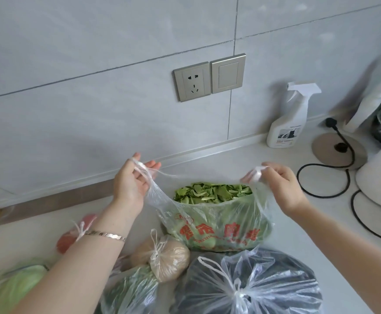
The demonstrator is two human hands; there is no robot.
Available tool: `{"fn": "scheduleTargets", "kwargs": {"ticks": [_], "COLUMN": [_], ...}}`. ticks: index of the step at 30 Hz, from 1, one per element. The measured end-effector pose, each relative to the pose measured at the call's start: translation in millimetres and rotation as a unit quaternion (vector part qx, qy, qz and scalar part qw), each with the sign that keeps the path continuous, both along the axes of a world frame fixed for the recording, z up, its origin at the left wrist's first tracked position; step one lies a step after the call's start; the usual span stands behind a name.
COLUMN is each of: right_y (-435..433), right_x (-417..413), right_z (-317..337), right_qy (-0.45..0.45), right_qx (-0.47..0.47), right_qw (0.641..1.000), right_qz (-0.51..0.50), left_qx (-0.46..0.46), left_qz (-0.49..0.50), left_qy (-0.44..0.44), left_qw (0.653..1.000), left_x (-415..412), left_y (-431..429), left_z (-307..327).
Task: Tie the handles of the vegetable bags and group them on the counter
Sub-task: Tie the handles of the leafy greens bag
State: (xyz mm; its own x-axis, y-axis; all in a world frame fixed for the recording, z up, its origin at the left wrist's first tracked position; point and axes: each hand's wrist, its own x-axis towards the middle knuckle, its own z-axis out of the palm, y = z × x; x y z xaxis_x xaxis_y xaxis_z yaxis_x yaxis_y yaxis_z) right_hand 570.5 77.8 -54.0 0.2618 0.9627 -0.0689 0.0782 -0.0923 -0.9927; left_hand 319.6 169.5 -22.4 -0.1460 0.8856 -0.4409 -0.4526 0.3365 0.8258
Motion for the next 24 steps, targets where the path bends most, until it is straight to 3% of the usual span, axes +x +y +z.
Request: {"fn": "scheduleTargets", "kwargs": {"ticks": [6, 10, 15, 17, 20, 22, 24], "right_y": [-2, -7, -11, -13, -12, -8, -1], "right_x": [-11, -11, -10, -11, -12, -13, -14], "right_z": [1, 0, 0, 4, 14, 19, 18], "right_qy": [-0.112, -0.136, -0.203, -0.115, -0.007, 0.083, 0.234], "right_qx": [-0.007, -0.007, -0.021, -0.011, 0.008, 0.010, -0.002], "right_qw": [0.993, 0.991, 0.976, 0.987, 0.997, 0.996, 0.972], "right_qz": [-0.025, -0.013, -0.075, -0.108, -0.080, -0.023, -0.007], "left_qx": [0.033, 0.084, 0.136, 0.167, 0.257, 0.286, 0.274], "left_qz": [-0.016, -0.122, -0.210, -0.218, -0.223, -0.210, -0.203], "left_qy": [0.057, 0.055, 0.056, 0.126, 0.299, 0.320, 0.268], "left_qw": [0.998, 0.987, 0.967, 0.953, 0.891, 0.878, 0.901], "left_x": [-4, -7, -13, -15, -14, -11, 0], "left_y": [-15, -26, -34, -38, -41, -38, -34], "left_z": [10, 6, 2, -2, -15, -21, -22]}}
